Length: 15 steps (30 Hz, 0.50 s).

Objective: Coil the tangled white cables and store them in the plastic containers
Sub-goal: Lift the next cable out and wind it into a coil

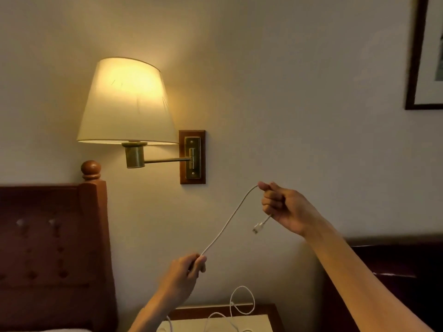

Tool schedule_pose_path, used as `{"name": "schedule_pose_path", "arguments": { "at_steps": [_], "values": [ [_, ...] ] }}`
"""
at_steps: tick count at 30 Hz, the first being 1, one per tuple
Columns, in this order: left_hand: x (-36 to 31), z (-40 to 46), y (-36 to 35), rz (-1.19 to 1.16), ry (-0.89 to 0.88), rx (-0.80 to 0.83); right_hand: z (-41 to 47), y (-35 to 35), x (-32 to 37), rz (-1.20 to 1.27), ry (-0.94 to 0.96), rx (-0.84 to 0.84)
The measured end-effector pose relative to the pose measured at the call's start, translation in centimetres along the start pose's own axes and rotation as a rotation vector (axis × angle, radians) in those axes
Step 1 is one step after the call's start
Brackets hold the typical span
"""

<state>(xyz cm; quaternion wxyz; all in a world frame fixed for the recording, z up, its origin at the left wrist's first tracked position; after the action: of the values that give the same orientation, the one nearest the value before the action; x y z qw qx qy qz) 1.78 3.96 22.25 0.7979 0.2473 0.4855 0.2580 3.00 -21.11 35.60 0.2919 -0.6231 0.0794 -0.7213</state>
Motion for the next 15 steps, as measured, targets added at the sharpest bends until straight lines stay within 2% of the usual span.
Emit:
{"name": "schedule_pose_path", "arguments": {
  "at_steps": [2, 4, 6, 7, 10, 13, 15],
  "values": [
    [-1.5, -0.5, 0.3, 0.272, -0.027, 0.081, -0.5, 0.2, 0.3, -0.105, 0.024, 0.000],
    [-4.6, -0.9, 0.4, 0.545, -0.069, 0.275, -0.8, -0.5, -0.1, -0.228, 0.043, 0.032],
    [-8.8, -1.5, 0.4, 0.584, -0.204, 0.448, -1.1, -1.6, -1.2, -0.360, 0.044, 0.071],
    [-10.8, -1.7, 0.7, 0.561, -0.285, 0.481, -1.2, -2.3, -1.9, -0.421, 0.040, 0.099],
    [-14.8, -1.0, 2.4, 0.455, -0.466, 0.400, -1.7, -3.9, -3.3, -0.594, 0.037, 0.161],
    [-16.1, 0.1, 4.7, 0.369, -0.591, 0.191, -2.2, -4.5, -3.7, -0.704, 0.054, 0.192],
    [-16.2, 0.7, 5.7, 0.332, -0.663, 0.060, -2.6, -4.9, -3.8, -0.678, 0.058, 0.231]
  ]
}}
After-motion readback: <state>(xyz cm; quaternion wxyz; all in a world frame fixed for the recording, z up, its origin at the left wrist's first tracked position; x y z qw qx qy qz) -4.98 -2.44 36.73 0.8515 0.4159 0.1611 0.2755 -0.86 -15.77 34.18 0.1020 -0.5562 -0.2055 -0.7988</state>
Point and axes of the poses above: each hand's wrist, its own z-axis towards the middle knuckle, its own y-axis out of the back of the hand, x = y × z, the point moved 5 cm from there along z, towards the middle knuckle, and after that the axes turned 1 degree about x, right-handed, at the moved point
